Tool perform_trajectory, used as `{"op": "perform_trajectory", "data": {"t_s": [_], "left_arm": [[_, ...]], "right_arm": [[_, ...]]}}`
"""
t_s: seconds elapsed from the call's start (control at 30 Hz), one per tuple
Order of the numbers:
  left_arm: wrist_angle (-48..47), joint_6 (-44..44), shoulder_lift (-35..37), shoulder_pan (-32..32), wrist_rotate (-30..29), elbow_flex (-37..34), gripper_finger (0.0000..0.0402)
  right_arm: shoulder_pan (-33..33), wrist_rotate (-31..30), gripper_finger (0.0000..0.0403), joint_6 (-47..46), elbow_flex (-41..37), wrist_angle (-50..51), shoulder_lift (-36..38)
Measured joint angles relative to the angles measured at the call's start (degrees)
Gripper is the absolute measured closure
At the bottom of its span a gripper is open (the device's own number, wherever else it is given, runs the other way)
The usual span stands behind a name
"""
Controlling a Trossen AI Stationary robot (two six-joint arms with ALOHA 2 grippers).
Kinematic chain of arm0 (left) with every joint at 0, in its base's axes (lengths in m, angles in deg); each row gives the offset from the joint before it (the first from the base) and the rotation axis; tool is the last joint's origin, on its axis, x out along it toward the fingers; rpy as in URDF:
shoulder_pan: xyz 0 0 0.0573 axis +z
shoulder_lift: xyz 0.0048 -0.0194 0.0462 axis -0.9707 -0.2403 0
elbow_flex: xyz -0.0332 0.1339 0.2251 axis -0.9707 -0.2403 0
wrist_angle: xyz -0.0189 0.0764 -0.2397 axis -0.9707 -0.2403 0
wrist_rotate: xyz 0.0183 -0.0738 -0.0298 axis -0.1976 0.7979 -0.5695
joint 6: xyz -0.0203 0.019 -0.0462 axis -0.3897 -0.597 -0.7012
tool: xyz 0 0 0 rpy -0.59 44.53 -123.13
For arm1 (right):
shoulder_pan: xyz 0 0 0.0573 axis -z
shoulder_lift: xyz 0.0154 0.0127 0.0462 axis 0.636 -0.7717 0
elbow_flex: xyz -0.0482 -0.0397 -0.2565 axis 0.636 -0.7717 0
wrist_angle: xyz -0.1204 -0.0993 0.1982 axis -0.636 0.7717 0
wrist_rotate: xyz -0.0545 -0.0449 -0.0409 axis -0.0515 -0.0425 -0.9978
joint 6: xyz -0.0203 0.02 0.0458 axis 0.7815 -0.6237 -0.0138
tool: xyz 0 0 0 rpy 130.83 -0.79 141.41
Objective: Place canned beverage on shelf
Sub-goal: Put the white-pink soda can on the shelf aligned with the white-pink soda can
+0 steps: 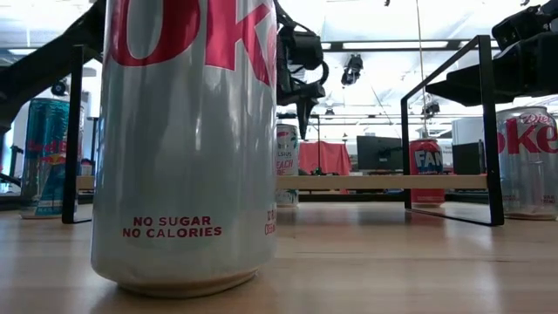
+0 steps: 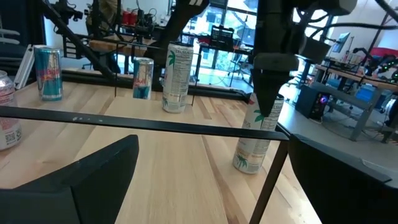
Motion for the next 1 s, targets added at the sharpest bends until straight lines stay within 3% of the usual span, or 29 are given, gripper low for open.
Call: {"op": "perform_trajectory", "data": {"t_s": [0.17,0.4,1.0], "left_arm": [[-0.9,0.0,-0.2,0.3,0.2,-0.4,0.0058],[-0.4,1.7,-0.2,0.5,0.2,-0.1,0.0167],[-3.3,-0.1,3.3,-0.5,3.1,0.0,0.0167]], "right_arm": [[0.0,0.0,0.0005,0.0,0.0,0.0,0.0],[0.0,0.0,0.0005,0.0,0.0,0.0,0.0],[0.0,0.0,0.0005,0.0,0.0,0.0,0.0]]}}
